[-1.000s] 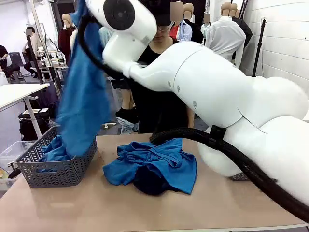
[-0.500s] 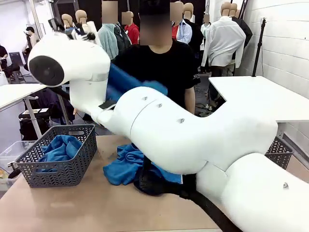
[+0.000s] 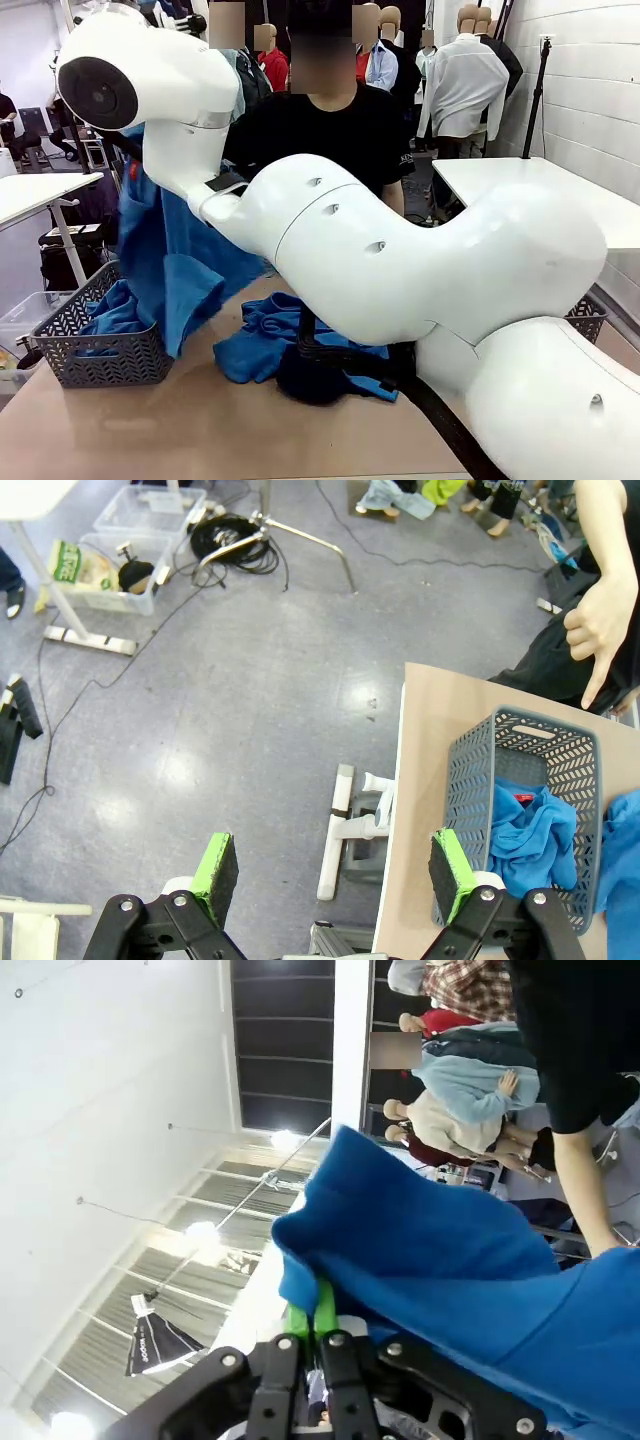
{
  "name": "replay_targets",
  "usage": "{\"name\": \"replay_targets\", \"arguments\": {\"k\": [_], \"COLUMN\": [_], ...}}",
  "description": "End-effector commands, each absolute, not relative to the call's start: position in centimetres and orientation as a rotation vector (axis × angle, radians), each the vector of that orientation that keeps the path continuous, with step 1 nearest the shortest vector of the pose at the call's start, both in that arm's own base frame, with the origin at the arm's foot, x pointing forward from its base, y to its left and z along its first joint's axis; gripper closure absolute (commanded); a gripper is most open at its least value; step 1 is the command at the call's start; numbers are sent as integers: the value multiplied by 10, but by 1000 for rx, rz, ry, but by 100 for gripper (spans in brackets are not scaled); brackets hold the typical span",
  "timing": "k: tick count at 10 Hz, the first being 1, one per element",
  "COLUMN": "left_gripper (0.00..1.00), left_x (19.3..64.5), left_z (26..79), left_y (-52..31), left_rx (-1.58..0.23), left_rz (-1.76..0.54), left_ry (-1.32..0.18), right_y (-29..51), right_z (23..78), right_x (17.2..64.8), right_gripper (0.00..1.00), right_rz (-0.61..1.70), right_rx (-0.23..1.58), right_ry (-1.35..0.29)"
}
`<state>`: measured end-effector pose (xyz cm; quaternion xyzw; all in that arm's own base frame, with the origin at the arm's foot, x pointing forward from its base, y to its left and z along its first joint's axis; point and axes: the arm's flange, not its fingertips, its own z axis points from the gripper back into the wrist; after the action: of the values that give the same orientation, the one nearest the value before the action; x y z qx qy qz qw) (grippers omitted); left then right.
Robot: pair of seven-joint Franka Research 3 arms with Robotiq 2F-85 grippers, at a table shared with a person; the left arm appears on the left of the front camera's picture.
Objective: Sort the tops and bottoms.
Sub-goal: Sort the clothes according to human instructions.
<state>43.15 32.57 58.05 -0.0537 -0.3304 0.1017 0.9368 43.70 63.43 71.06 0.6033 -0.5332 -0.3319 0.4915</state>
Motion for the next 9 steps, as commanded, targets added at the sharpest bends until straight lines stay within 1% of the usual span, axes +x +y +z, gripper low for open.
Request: {"name": "replay_targets", "arguments": {"k": [1,6,7,8,9], "left_gripper": [0,0,0,0,0], "left_x": [428,428,428,428,428], "left_z": [580,580,580,580,580], "left_y": [327,327,327,327,327], "left_rx": [-94,-94,-94,-94,-94], "left_rz": [193,193,193,193,193], "left_ry": [-679,-679,-679,-679,-679], "right_y": [635,635,638,641,642], "right_z": [706,706,701,718,736], "right_x": [440,440,440,445,451], "right_gripper": [100,100,100,100,100], "right_rz": [-805,-805,-782,-736,-726], "right_rx": [1454,1454,1403,1489,1516], "right_ry": [-1272,-1272,-1272,-1192,-1138]}}
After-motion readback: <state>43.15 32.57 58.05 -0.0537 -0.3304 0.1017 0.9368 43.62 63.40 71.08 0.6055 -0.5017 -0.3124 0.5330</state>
